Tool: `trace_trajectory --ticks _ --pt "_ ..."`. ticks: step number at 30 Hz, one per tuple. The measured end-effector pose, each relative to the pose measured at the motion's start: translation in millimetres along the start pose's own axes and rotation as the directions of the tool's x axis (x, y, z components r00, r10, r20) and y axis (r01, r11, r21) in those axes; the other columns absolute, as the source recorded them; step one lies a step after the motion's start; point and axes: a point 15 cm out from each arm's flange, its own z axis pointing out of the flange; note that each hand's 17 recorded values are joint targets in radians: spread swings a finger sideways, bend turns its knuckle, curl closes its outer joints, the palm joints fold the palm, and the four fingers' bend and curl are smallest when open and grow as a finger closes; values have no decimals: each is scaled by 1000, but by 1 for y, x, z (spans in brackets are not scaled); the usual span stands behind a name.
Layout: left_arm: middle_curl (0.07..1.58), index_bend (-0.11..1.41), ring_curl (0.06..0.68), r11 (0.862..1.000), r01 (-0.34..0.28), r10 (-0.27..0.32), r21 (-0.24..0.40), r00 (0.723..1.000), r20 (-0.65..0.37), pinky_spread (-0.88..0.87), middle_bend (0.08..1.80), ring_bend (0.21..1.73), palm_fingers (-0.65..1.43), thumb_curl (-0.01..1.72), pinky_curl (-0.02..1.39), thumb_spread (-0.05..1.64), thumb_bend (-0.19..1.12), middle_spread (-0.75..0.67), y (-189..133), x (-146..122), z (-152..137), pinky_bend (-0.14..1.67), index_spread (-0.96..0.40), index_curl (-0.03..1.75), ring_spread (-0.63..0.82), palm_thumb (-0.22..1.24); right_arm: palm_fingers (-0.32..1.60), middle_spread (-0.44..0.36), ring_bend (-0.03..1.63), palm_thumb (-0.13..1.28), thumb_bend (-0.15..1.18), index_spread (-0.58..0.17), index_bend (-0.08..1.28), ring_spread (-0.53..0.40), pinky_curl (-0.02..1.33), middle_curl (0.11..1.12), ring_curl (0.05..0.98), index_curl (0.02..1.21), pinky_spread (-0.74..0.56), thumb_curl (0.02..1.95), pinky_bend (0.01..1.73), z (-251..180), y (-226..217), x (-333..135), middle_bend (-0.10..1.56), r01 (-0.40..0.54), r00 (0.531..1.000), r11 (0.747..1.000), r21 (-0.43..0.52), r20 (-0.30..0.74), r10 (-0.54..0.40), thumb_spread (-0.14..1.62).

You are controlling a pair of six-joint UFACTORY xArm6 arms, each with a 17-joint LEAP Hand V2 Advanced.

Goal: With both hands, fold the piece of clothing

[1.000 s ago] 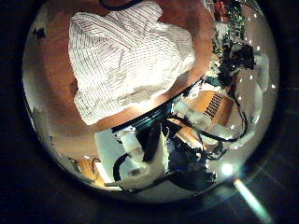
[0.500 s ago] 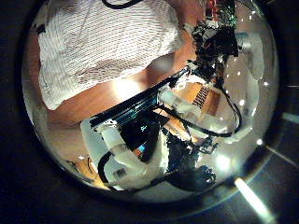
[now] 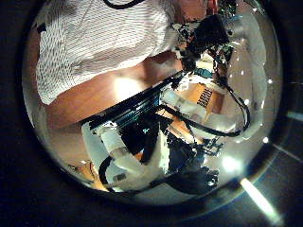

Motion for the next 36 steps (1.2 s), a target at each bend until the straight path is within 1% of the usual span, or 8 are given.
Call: trace_trajectory --ticks 1,5,9,15,21,25,33,36 --pt "327 138 225 1000 -5 5 -6 1000 1 505 186 710 -38 274 318 1169 -17 364 -1 3 2 530 63 241 465 164 1077 -239 1062 732 -6 -380 187 -264 309 528 395 303 -307 409 1048 2 1 0 652 1 1000 1000 -4 -2 -1 1045" --pt "326 137 224 999 -5 5 -32 1000 -9 505 190 708 -36 273 315 1173 -18 367 2 4 17 521 66 238 466 164 1234 -267 1117 834 10 -435 421 -270 384 627 463 430 -345 443 1147 5 4 7 792 -13 1000 1000 -7 -6 13 1046" --pt "327 137 223 998 -4 3 -58 1000 -17 505 192 706 -34 272 312 1173 -18 364 5 5 35 514 68 236 466 164 1187 -280 1190 876 -4 -456 613 -263 442 709 513 547 -317 462 1242 14 16 30 905 -67 998 998 9 18 67 1073" --pt "327 136 223 996 -13 12 -88 1000 -20 510 193 708 -28 272 310 1171 -17 359 14 12 57 508 61 232 464 167 1088 -273 1282 893 -9 -444 830 -253 518 811 583 708 -269 463 1338 13 36 65 1016 -144 989 984 105 38 140 1157" --pt "330 138 222 996 -33 31 -89 999 -30 511 196 705 -24 273 309 1168 -17 348 8 29 80 504 56 231 457 174 1020 -264 1334 910 -8 -423 885 -247 575 878 633 815 -243 462 1381 19 62 105 1074 -226 974 957 181 64 218 1220" --pt "334 136 221 995 -45 42 -88 998 -36 512 198 703 -22 274 308 1167 -18 343 7 38 83 502 56 230 455 176 987 -259 1356 923 -7 -417 890 -245 605 909 656 864 -232 463 1396 10 66 111 1101 -227 974 951 208 60 220 1243" --pt "340 137 224 998 -53 53 -24 998 -18 508 200 717 -15 276 307 1161 -19 332 22 44 47 495 54 229 451 173 949 -251 1385 927 -8 -414 896 -242 652 949 688 943 -222 462 1405 -31 77 112 1131 -221 975 928 301 30 222 1276" --pt "343 141 224 999 -36 36 -8 999 -12 504 200 718 -7 276 309 1159 -20 328 35 36 32 499 49 231 446 172 937 -250 1392 928 -9 -413 894 -241 668 960 697 966 -221 463 1406 -51 79 106 1136 -196 978 918 344 7 207 1282"
